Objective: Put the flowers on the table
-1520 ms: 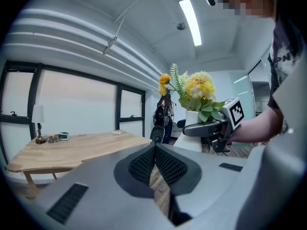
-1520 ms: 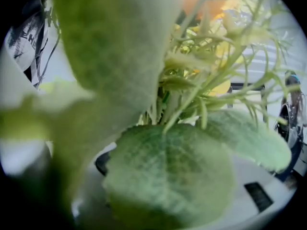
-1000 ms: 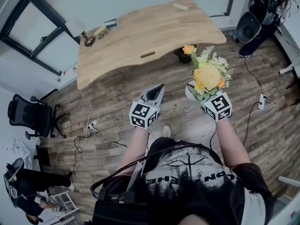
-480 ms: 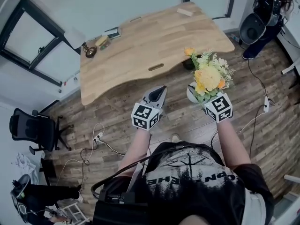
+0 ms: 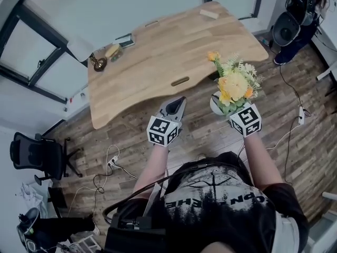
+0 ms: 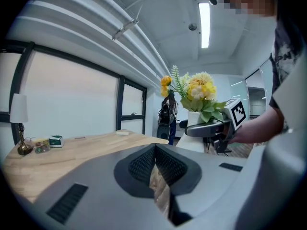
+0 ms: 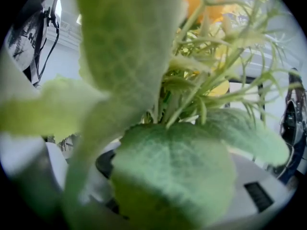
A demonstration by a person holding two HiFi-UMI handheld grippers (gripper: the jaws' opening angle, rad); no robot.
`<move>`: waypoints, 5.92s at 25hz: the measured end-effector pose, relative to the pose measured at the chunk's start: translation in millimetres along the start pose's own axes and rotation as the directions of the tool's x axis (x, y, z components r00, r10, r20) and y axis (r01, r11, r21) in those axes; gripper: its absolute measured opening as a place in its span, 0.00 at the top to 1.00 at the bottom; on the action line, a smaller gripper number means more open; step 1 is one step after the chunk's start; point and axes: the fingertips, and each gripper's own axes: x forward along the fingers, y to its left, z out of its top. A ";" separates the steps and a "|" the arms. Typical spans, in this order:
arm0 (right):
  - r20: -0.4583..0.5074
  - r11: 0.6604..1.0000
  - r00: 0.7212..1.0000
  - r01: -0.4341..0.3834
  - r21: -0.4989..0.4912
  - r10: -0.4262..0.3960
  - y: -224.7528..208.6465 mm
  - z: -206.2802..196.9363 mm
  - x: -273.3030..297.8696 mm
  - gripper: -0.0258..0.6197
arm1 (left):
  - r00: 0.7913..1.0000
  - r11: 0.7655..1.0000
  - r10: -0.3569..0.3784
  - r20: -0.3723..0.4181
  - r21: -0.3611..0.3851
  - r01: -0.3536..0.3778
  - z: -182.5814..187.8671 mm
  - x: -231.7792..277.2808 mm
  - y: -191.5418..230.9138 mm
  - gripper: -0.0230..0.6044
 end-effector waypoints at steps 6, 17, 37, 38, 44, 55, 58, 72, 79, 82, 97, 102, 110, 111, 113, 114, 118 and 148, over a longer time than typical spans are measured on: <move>-0.016 1.000 1.000 -0.010 -0.001 0.010 -5.0 -7.6 19.4 0.57 | 1.000 1.000 -0.001 -0.007 -0.019 0.001 -7.2 13.5 19.2 0.94; -0.018 0.998 0.998 -0.059 0.009 0.059 -74.6 -13.4 90.4 0.57 | 0.997 0.998 0.066 -0.048 -0.009 -0.066 -6.4 74.9 81.1 0.94; -0.050 0.971 0.970 -0.236 0.029 0.237 -245.0 -15.0 247.5 0.57 | 0.967 0.969 0.239 -0.086 -0.039 -0.243 41.1 233.0 204.6 0.94; -0.052 0.970 0.968 -0.243 0.029 0.244 -251.9 -15.8 253.0 0.57 | 0.965 0.967 0.246 -0.088 -0.041 -0.250 42.0 239.4 208.2 0.94; -0.050 0.964 0.963 -0.264 0.035 0.266 -286.1 -21.0 279.3 0.57 | 0.958 0.960 0.270 -0.100 -0.048 -0.276 44.2 269.1 225.1 0.94; -0.062 0.978 0.976 -0.205 0.040 0.207 -328.3 -24.1 302.9 0.57 | 0.973 0.975 0.208 -0.097 -0.062 -0.215 50.2 305.6 244.1 0.94; -0.067 0.985 0.983 -0.171 0.021 0.172 -336.6 -27.9 307.6 0.57 | 0.982 0.986 0.152 -0.112 -0.051 -0.158 47.5 318.8 245.1 0.94; -0.053 1.000 0.999 -0.010 0.007 0.011 -381.8 -59.4 341.1 0.57 | 0.980 0.996 -0.090 -0.176 0.001 0.091 41.2 375.3 253.5 0.94; -0.059 1.000 0.998 0.007 0.018 -0.006 -384.9 -79.8 366.7 0.57 | 0.966 0.985 -0.169 -0.196 -0.080 0.156 30.1 396.1 258.3 0.94; -0.069 1.000 0.997 0.016 0.006 -0.016 -389.3 -90.8 373.2 0.57 | 0.960 0.983 -0.181 -0.213 -0.083 0.166 22.2 402.3 259.8 0.94; -0.001 0.998 0.999 0.045 0.035 -0.045 -396.0 -97.5 378.0 0.57 | 0.946 0.981 -0.192 -0.260 -0.087 0.175 1.4 406.9 262.6 0.94; 0.008 0.997 0.999 0.039 0.061 -0.039 -395.4 -96.9 378.1 0.57 | 0.947 0.982 -0.188 -0.262 -0.081 0.172 1.2 402.7 261.6 0.94; 0.026 0.995 0.998 0.047 0.087 -0.050 -396.1 -95.0 376.0 0.51 | 0.950 0.984 -0.175 -0.259 -0.075 0.161 2.3 398.7 263.7 0.94; 0.025 0.994 0.998 0.052 0.097 -0.055 -397.4 -95.5 374.8 0.49 | 0.950 0.984 -0.175 -0.258 -0.075 0.161 2.1 398.1 263.4 0.94; 0.017 0.992 0.998 0.060 0.115 -0.063 -399.4 -97.3 372.2 0.48 | 0.950 0.984 -0.174 -0.259 -0.074 0.160 1.2 396.8 262.9 0.94; 0.017 0.991 0.998 0.061 0.118 -0.064 -399.3 -97.4 370.8 0.48 | 0.950 0.985 -0.172 -0.260 -0.074 0.158 0.8 396.1 262.9 0.94; 0.015 0.990 0.999 0.042 0.131 -0.044 -393.9 -98.6 363.4 0.48 | 0.952 0.986 -0.166 -0.256 -0.073 0.152 1.3 394.5 261.2 0.94; -0.018 0.995 0.997 -0.073 0.067 0.074 -353.7 -50.5 242.2 0.89 | 0.993 0.997 -0.072 -0.094 -0.030 0.069 60.3 380.0 184.8 0.94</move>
